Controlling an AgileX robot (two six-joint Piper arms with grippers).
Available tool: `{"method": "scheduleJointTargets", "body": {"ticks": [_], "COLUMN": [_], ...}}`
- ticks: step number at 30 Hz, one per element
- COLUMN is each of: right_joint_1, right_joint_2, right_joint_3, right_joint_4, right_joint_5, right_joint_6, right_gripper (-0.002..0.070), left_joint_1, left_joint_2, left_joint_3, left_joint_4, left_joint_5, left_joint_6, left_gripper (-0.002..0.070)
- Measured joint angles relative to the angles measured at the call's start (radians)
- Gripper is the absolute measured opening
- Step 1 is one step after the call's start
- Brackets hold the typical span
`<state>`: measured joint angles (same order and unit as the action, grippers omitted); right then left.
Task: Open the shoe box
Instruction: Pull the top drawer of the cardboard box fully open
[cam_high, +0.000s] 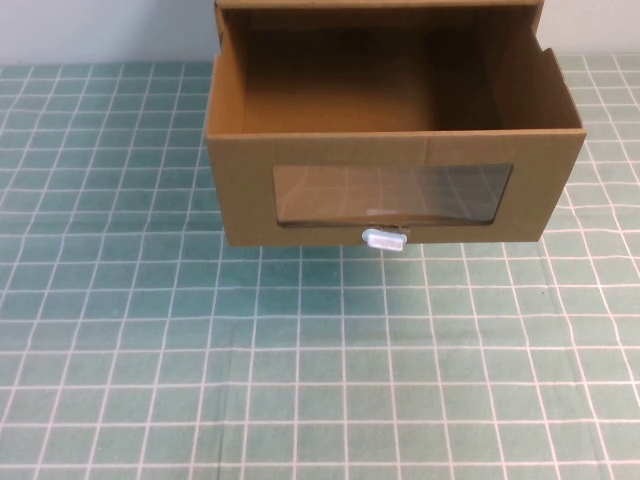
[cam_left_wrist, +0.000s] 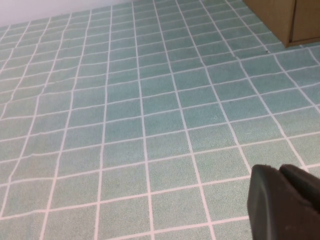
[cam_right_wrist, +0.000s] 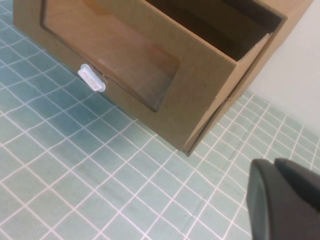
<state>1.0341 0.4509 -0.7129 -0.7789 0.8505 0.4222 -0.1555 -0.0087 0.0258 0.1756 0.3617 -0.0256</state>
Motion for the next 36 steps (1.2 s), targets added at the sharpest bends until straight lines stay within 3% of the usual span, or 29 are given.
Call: {"method": "scheduleJointTargets", "body": {"ticks": [3,6,12,18,22,30,36], "right_joint_1": [-0.011,-0.093,-0.450,-0.700,-0.771,-0.872,-0.904], "right_joint_2": [-0.016,-0.074,-0.269,-0.402,-0.406,-0.376,-0.398], "right_joint_3": [0.000,0.002,0.002,0.000,0.025,0.373,0.538], "right_joint_4": [0.010,0.066,0.349,0.402,0.420,0.533,0.547], "right_joint_5": [-0.002,-0.017,-0.005,0.016,-0.050,-0.553,-0.642], "right_joint_6": [0.000,0.000,0.004,0.004,0.004,0.004,-0.071], "right_gripper": [-0.0013,-0.0013,-0.0013,-0.0013,-0.0013,-0.0013,-0.0013], "left_joint_1": [0.000,0.000,0.000,0.000,0.000,0.000,0.000], "left_joint_2": [0.000,0.000,-0.001,-0.001,-0.001,-0.001,-0.001], "left_joint_3": [0.000,0.000,0.000,0.000,0.000,0.000,0.000], "left_joint_4": [0.000,0.000,0.000,0.000,0.000,0.000,0.000], "left_joint_5": [0.000,0.000,0.000,0.000,0.000,0.000,0.000], "left_joint_6": [-0.001,-0.001,-0.001,-0.001,-0.001,-0.001,-0.001], "left_gripper": [-0.0005,-0.0005,-0.0005,-0.0005,-0.0005,-0.0005,-0.0005]}}
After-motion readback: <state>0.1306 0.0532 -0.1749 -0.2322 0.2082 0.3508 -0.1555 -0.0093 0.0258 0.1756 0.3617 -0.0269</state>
